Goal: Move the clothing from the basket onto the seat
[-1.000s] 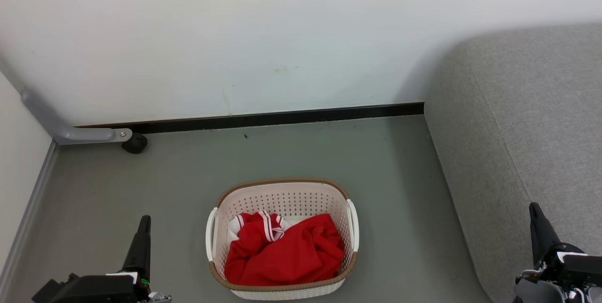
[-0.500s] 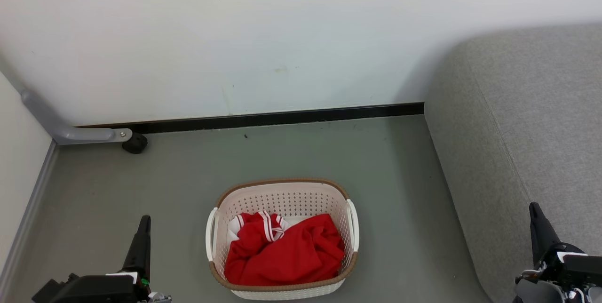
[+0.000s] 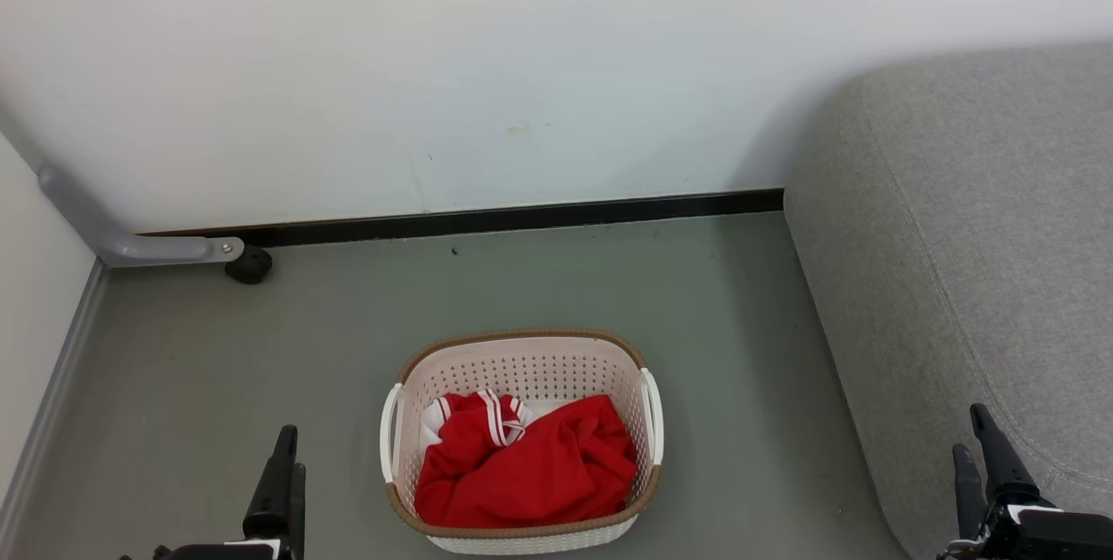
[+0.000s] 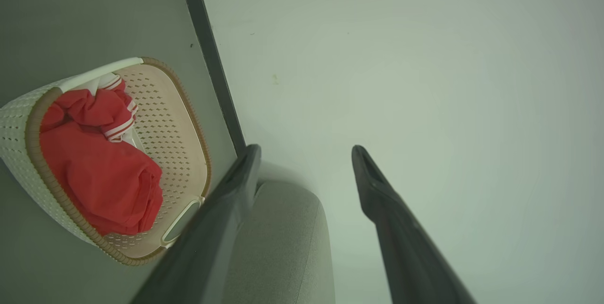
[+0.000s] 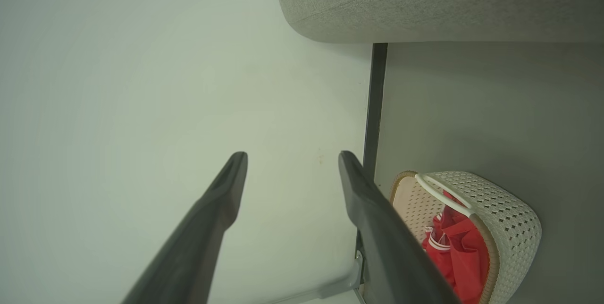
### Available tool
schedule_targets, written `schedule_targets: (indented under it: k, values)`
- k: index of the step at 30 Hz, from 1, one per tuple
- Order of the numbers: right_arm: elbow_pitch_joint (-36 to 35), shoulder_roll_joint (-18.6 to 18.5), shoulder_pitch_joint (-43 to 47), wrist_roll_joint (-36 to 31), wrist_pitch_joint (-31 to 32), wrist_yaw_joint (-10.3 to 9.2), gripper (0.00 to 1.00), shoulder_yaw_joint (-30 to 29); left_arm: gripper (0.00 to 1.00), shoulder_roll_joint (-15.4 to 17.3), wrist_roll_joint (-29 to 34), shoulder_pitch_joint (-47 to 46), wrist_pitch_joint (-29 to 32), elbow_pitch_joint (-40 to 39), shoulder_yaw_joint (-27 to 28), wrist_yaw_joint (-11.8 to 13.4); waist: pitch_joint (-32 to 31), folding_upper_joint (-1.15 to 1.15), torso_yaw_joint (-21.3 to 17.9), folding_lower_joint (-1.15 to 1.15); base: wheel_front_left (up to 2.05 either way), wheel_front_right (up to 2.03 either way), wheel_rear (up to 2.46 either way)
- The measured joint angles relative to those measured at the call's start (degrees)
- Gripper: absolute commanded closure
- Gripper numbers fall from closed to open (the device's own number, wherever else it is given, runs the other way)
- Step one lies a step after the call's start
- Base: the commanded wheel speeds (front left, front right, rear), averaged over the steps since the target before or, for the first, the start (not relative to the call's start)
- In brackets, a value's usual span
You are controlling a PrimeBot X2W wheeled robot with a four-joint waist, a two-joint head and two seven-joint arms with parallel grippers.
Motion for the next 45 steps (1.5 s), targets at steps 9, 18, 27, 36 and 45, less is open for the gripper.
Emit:
schedule_targets:
  k: [9, 18, 27, 36, 45]
  values:
    - [-0.1, -0.2, 0.0, -1.7, -1.6, 0.00, 0.00, 1.7, 0.00, 0.0, 0.2, -0.2, -1.8, 0.3, -1.5, 0.0, 0.0, 0.00, 0.0, 0.00, 0.00, 0.00, 0.00]
    - [-0.4, -1.1, -0.7, -4.8, -3.5, 0.00, 0.00, 3.4, 0.00, 0.2, 2.0, -0.6, -3.5, 0.9, -2.9, 0.0, 0.0, 0.00, -0.1, 0.00, 0.00, 0.00, 0.00]
    - [-0.4, -3.1, -1.4, -11.7, -5.4, 0.01, 0.00, 5.7, 0.00, 0.5, 7.6, -1.6, -5.3, 1.6, -3.4, 0.0, -0.4, 0.00, -0.1, 0.00, 0.00, 0.00, 0.00]
    - [-1.5, -4.0, -2.1, -20.8, -7.1, -0.55, 0.00, 7.5, 0.00, 1.0, 16.7, -1.8, -7.1, 1.8, -3.8, 1.0, -0.7, 0.00, -0.1, 0.00, 0.00, 0.00, 0.00]
    - [-2.1, -6.0, -3.4, -32.1, -9.1, -1.85, 0.00, 12.1, 0.00, 2.8, 28.1, -2.6, -9.1, 1.9, -6.3, 2.9, -0.8, 0.00, -0.2, 0.00, 0.00, 0.00, 0.00]
